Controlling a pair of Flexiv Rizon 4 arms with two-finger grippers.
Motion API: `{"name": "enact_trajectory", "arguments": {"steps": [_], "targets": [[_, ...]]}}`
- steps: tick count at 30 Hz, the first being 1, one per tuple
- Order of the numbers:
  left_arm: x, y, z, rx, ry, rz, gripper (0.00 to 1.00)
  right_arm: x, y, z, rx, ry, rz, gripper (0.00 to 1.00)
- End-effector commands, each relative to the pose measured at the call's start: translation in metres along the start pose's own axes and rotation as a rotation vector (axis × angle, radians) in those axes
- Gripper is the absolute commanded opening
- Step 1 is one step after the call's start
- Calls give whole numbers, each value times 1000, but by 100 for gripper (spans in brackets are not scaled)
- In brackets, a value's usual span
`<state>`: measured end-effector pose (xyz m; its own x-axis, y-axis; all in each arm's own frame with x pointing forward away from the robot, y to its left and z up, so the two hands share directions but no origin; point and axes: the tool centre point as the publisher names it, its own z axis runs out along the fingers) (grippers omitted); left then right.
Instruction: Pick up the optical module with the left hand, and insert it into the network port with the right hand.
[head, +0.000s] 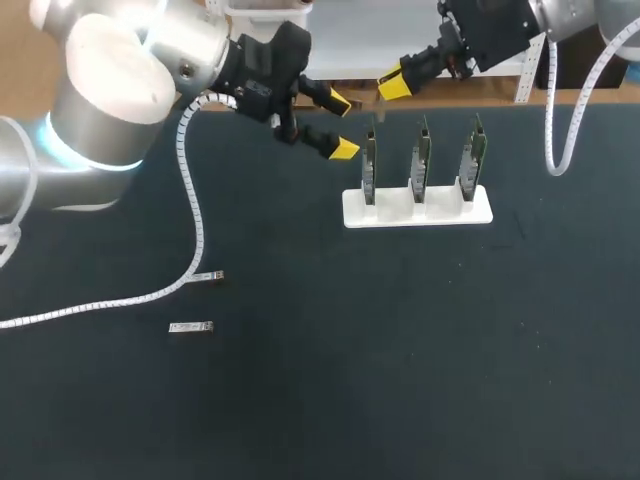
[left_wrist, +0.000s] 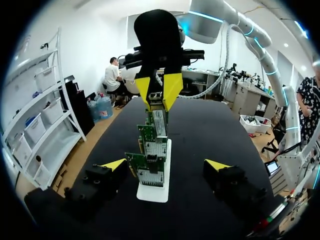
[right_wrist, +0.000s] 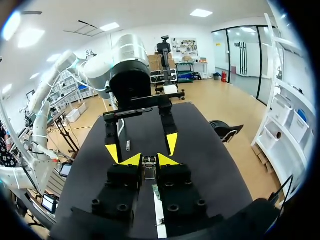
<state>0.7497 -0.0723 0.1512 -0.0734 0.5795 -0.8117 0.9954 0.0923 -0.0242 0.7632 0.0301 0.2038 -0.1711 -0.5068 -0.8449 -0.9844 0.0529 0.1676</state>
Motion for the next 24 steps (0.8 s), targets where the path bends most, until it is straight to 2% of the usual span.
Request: {"name": "enact_trajectory", "arguments": {"steps": [1,11,18,24], "targets": [[5,1,-1,-11,15,-8,100,0,3,0,8,0,1,0],[13,5,-6,-26,33,-16,100,1,4,0,6,2,1,0],[10,6,5,22,5,-13,100,-2,6,0,-7,-1,-13,0],[9,7,10,38,12,-14,100,-3,7,0,-10,-2,-20,0]]}}
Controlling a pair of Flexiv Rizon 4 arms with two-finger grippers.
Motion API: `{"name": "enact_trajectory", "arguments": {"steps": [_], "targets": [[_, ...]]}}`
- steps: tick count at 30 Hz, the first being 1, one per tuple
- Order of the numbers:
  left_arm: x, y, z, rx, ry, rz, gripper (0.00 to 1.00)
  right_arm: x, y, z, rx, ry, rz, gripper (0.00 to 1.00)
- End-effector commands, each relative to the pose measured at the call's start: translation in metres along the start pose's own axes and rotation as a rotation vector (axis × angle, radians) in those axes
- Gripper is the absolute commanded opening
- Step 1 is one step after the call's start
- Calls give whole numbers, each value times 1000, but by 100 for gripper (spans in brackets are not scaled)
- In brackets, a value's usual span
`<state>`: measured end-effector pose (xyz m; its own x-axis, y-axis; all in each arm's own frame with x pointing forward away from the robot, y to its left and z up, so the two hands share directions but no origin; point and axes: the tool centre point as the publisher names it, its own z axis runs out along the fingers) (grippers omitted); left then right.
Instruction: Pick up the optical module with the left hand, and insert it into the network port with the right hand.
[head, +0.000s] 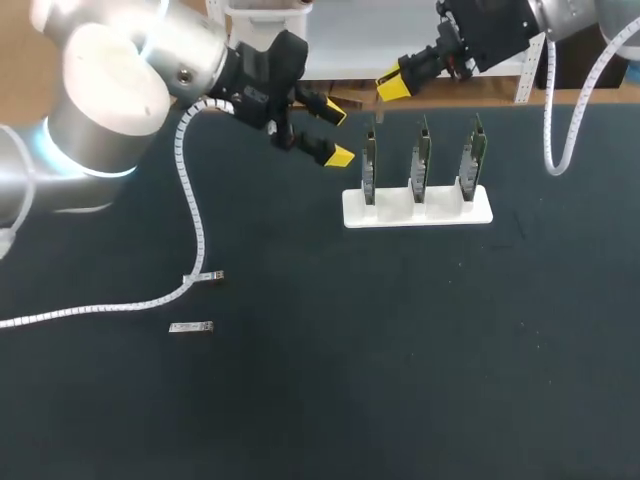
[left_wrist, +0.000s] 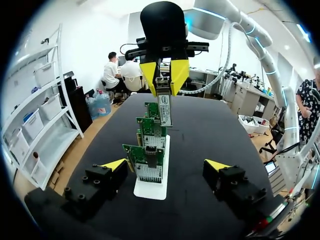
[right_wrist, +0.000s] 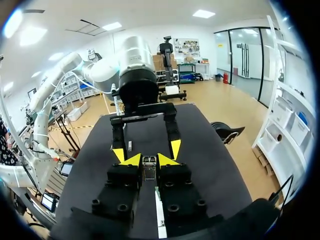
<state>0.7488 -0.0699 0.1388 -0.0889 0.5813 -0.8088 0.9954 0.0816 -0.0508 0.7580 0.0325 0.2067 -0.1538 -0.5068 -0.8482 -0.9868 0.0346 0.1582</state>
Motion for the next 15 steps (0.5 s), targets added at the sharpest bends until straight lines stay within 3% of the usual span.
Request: {"name": "enact_trajectory", "arguments": {"steps": [1,15], "targets": [[-3,7,5,15,9,2,100,0,1,-1,-1,-1,-4,0],[-3,7,4,17,29,-6,100,3,-2,0,-43,29,-65,0]]}}
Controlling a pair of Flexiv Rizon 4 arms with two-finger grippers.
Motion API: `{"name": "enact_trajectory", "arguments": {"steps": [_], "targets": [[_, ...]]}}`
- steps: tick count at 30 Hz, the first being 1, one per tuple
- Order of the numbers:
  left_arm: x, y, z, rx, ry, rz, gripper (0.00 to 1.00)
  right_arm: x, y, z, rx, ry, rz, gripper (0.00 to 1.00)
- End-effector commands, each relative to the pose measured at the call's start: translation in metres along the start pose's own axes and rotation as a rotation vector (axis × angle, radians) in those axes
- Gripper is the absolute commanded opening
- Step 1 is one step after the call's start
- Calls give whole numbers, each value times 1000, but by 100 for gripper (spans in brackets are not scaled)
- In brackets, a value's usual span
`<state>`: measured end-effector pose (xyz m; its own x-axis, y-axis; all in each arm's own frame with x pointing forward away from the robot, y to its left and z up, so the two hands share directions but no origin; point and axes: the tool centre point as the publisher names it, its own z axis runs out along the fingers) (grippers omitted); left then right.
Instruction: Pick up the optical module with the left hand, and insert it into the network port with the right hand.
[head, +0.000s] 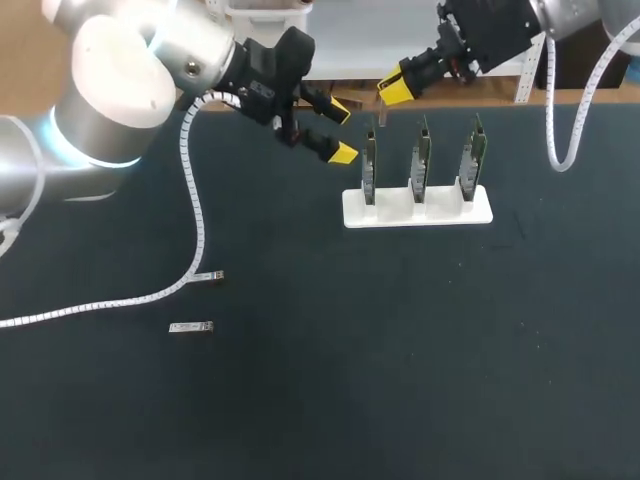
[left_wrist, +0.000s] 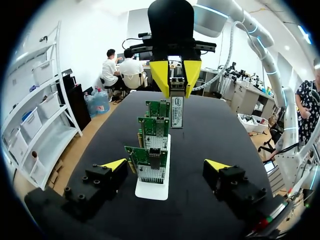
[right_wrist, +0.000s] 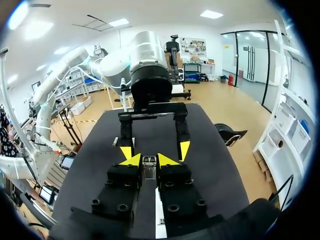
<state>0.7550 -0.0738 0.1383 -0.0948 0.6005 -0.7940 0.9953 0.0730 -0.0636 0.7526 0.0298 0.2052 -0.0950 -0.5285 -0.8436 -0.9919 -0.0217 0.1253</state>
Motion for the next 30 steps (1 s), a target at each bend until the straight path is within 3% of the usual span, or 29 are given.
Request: {"name": "enact_trajectory", "arguments": {"steps": [1,30], "targets": [[-1,2,1,2,5,-1,100,0,-8,2,-12,7,-12,0],[-1,2,1,2,5,-1,100,18,-24,25,-7,40,-28,0]]}}
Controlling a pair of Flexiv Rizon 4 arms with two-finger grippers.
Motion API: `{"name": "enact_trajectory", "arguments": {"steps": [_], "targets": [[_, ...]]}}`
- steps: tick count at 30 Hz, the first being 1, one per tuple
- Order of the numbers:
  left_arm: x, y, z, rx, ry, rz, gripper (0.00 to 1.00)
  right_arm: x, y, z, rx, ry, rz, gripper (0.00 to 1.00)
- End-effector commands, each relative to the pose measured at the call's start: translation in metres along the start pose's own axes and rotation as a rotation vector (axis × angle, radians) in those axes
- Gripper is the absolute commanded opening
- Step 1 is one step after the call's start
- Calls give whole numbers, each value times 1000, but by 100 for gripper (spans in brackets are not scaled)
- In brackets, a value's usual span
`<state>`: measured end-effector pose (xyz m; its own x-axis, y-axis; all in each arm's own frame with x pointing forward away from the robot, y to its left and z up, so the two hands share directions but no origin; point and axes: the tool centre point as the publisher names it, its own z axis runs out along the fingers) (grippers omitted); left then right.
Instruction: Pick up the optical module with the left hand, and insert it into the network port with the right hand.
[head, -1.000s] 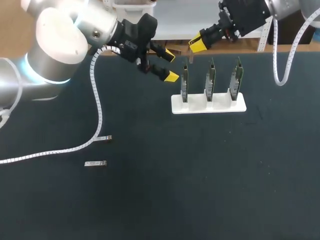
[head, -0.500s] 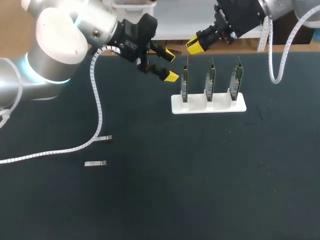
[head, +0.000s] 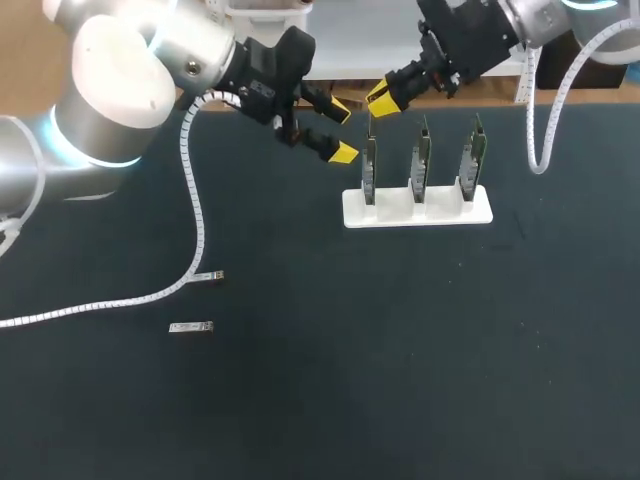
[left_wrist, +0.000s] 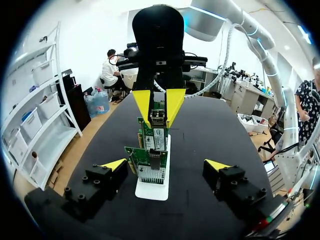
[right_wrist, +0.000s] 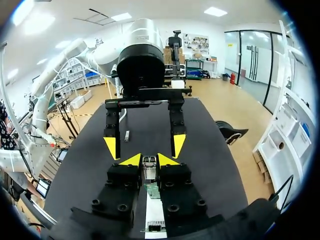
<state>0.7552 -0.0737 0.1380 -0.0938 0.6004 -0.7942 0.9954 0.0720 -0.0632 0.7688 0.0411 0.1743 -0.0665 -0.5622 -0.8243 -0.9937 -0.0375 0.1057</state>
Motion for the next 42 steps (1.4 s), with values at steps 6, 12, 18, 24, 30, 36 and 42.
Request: {"name": "enact_trajectory", "arguments": {"steps": [6,12,18,24,30,36,42], "targets": [[-1,1,1,2,5,-2,100,1,-5,1,0,2,-8,0],[-1,1,1,2,5,-2,100,2,-5,2,13,2,-13,0],[-1,1,1,2,5,-2,100,4,-2,4,21,3,-12,0],[-1,1,1,2,5,-2,100,5,-1,4,28,12,-31,0],[-1,1,1,2,5,-2,100,6,0,4,36,18,-60,0],[-1,1,1,2,5,-2,100,4,1,2,41,13,-75,0],[-1,1,1,2,5,-2,100,2,1,0,52,5,-74,0]]}}
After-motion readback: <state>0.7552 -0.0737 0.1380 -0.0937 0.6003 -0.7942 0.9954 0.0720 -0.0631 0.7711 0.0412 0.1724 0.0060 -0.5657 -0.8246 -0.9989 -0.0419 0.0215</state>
